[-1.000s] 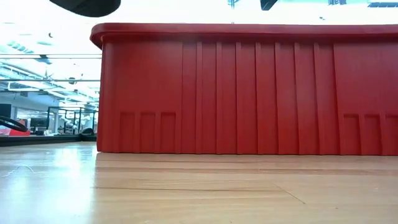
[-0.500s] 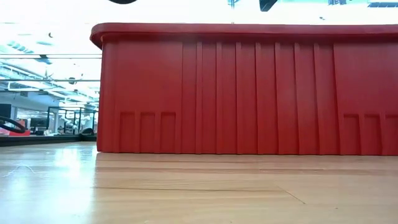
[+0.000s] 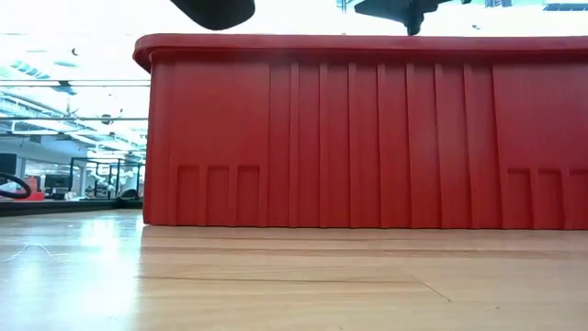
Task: Pick and place slides into bin
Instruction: Put the black slide into the red bin
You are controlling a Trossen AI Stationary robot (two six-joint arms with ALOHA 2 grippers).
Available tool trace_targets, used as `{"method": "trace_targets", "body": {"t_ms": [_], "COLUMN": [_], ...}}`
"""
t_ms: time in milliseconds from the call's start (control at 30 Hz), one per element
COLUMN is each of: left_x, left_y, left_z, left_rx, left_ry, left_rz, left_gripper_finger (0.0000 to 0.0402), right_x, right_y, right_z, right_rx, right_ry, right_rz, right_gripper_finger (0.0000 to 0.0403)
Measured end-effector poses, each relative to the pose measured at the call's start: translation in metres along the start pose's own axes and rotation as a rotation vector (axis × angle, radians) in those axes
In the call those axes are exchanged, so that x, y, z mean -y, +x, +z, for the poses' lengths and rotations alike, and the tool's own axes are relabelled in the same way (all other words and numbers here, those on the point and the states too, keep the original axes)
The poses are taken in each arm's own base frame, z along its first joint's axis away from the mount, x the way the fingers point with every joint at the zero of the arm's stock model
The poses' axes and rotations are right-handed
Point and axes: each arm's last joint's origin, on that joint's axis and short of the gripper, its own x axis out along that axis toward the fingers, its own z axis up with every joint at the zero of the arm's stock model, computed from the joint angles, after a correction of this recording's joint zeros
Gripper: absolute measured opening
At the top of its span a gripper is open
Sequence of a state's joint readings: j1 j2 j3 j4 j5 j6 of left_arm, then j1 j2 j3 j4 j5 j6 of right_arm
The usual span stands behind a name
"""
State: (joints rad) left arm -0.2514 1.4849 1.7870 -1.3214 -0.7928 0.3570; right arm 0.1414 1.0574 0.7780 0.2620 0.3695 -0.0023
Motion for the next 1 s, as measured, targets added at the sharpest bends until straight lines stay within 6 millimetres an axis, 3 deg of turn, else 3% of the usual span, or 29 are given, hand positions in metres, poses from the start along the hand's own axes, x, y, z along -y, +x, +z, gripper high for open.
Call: {"method": "trace_targets", "body": {"t_ms": [267,600,800,1000], "left_x": [-0.040,-0.085,-0.098,-0.095], "left_y": [0.038,0.083,0.125,0.154], "left_z": [-0.010,-0.034,-0.057,-0.072], "left_rx": [0.008,0.077,0.075,0.091], "left_ry": [-0.037,-0.115,-0.148,-0.184], "left_rz": [-0.043,-0.054,-0.055,-0.076], "left_gripper_finger": [0.0003,0.0004,0.0002,0.0003], "right_x": [0.025,0.076,0.098,0.113], "right_y": [-0.005,-0.002,-0.002,-0.002], "right_z": [0.005,0.003,0.002,0.003], "right_rx": [-0.006,-0.046,-0.050,-0.027], "right_ry": [-0.045,-0.086,-0.083,-0.067], "right_rz": [-0.096,-0.316,-0.350,-0.294], "right_gripper_finger": [0.0150,0.0150,0.0150,0.0150]}}
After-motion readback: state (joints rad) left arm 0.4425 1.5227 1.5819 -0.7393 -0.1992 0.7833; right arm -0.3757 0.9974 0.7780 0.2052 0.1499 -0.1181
